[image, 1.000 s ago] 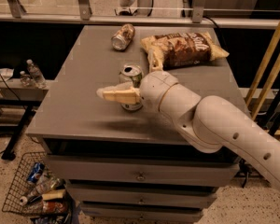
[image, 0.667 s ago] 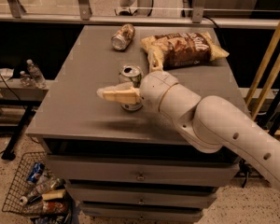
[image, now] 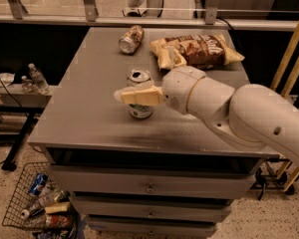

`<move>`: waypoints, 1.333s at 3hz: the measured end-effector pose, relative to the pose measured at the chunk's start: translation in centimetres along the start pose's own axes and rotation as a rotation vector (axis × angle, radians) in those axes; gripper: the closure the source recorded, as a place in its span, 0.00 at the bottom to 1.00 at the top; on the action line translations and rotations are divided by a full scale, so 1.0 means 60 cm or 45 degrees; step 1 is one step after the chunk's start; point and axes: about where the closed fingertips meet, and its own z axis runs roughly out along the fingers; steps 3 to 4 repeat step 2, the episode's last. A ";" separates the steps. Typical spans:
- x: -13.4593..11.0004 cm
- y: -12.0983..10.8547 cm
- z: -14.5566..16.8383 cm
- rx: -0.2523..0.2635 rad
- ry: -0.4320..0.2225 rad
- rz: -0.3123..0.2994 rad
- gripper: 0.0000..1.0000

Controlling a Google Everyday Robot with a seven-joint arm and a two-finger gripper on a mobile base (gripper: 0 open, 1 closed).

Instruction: Place 7up can upright

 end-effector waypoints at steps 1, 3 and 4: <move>-0.022 -0.020 -0.040 -0.018 0.084 0.021 0.00; -0.018 -0.020 -0.048 -0.030 0.106 0.028 0.00; -0.018 -0.020 -0.048 -0.030 0.106 0.028 0.00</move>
Offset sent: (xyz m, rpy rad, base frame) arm -0.0081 -0.0225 0.0148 -0.0354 0.0540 0.0038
